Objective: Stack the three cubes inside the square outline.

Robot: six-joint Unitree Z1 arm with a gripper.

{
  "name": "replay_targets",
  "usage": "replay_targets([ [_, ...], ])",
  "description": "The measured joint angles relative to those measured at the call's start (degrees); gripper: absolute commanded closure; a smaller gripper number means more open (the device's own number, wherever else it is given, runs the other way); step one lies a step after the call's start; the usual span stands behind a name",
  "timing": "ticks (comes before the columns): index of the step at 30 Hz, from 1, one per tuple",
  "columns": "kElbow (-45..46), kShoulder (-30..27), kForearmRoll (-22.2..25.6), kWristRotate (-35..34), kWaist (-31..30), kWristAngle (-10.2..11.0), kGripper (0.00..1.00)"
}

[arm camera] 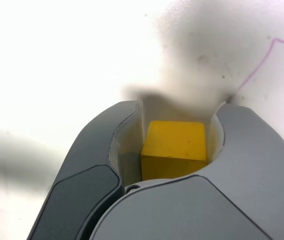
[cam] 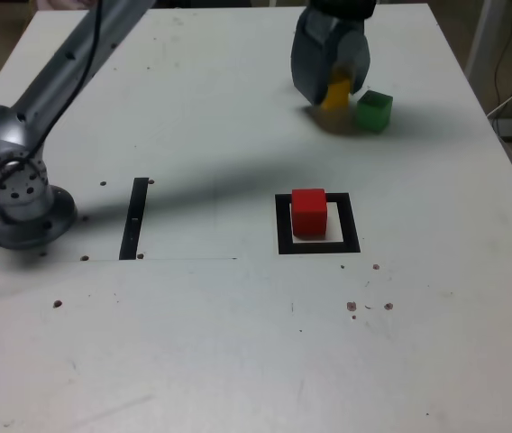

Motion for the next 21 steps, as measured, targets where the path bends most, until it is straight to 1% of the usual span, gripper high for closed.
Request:
replay_targets([
  [4, 1.92, -2.03, 0.05, 0.04, -0.85, 0.06, 0.64],
  [8, 6.08, -5.6, 0.05, 0.37, -2.57, -0.11, 0.64],
  [11, 9.55, -8.93, -0.03, 0.77, -5.0, -0.4, 0.64],
  [21, 19.89, -17.09, -1.68, 1.64, -12.84, -0.81, 0.64],
])
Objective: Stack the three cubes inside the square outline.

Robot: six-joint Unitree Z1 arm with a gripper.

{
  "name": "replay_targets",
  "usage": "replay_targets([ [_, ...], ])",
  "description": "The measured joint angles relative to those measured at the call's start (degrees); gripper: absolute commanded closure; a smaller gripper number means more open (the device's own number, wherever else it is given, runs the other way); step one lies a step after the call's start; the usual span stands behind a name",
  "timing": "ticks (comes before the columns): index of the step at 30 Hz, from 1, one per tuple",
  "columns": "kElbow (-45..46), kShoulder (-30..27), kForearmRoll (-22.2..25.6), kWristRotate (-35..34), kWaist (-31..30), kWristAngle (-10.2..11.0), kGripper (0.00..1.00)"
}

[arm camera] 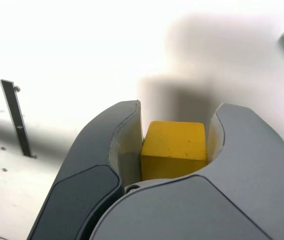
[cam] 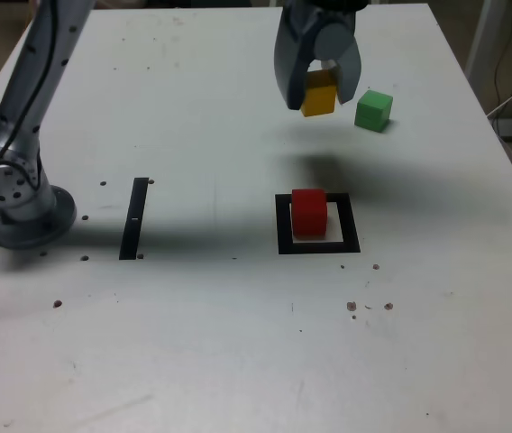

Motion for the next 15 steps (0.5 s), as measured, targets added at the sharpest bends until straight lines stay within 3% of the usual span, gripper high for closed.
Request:
replay_targets([
  [15, 13.53, -8.23, -7.14, -1.66, -10.47, -3.24, 0.64],
])
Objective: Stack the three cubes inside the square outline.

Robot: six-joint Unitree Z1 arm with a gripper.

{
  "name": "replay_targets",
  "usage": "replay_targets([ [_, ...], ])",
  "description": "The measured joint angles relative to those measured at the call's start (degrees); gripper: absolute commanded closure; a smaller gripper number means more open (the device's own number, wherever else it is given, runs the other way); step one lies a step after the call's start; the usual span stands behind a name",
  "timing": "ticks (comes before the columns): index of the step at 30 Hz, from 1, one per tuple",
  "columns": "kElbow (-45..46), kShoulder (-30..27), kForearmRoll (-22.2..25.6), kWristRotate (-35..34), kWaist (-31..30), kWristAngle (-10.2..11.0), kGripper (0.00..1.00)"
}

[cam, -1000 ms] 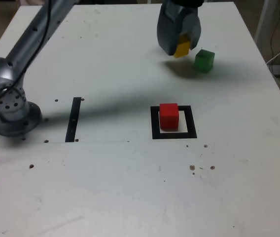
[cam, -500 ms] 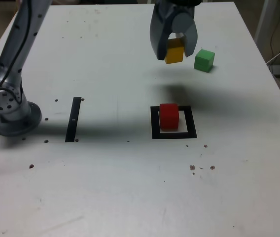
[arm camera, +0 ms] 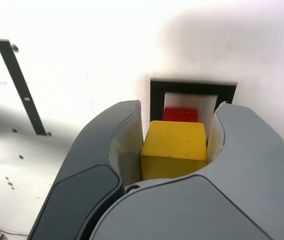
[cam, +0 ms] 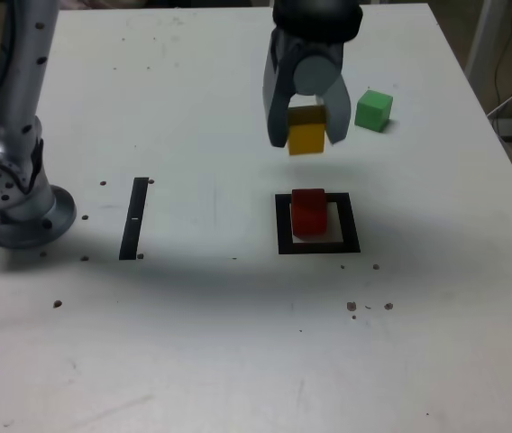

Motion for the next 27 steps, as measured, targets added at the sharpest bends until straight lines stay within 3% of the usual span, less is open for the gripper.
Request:
replay_targets([
  [18, 7.62, -1.09, -8.01, -1.43, -5.1, -2.25, 0.64],
  [27, 8.41, 0.56, -9.27, -1.43, -5.47, -2.46, 0.64],
])
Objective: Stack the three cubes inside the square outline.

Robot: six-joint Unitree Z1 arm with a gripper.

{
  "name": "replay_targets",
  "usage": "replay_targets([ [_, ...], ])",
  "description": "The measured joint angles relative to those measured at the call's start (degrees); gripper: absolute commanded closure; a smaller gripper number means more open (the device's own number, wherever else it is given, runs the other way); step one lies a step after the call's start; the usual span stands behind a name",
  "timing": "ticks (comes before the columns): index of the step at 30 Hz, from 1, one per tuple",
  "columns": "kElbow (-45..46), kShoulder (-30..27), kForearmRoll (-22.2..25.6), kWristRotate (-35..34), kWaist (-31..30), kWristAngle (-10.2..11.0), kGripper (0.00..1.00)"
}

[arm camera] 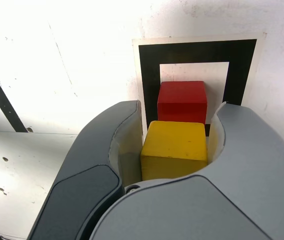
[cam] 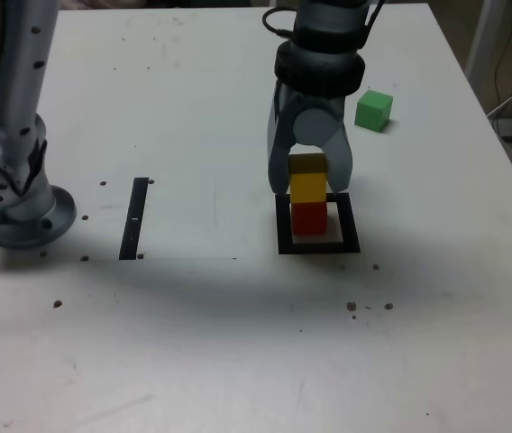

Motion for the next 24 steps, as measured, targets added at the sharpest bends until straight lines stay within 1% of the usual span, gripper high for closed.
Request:
replay_targets([
  [7, 0.85, 0.8, -1.06, -0.07, 0.0, 0.0, 0.64],
  [9, 1.01, 0.8, -1.44, -0.08, 0.0, 0.0, 0.61],
  [11, 1.19, 0.85, -1.93, -0.11, 0.0, 0.0, 0.47],
  [15, 1.43, 0.89, -2.29, -0.12, 0.0, 0.0, 0.12],
  [16, 1.62, 0.89, -2.4, -0.12, 0.0, 0.0, 0.06],
  [18, 2.18, 0.89, -2.64, -0.12, 0.0, 0.0, 0.02],
  [24, 2.99, 0.89, -2.92, -0.12, 0.0, 0.0, 0.01],
])
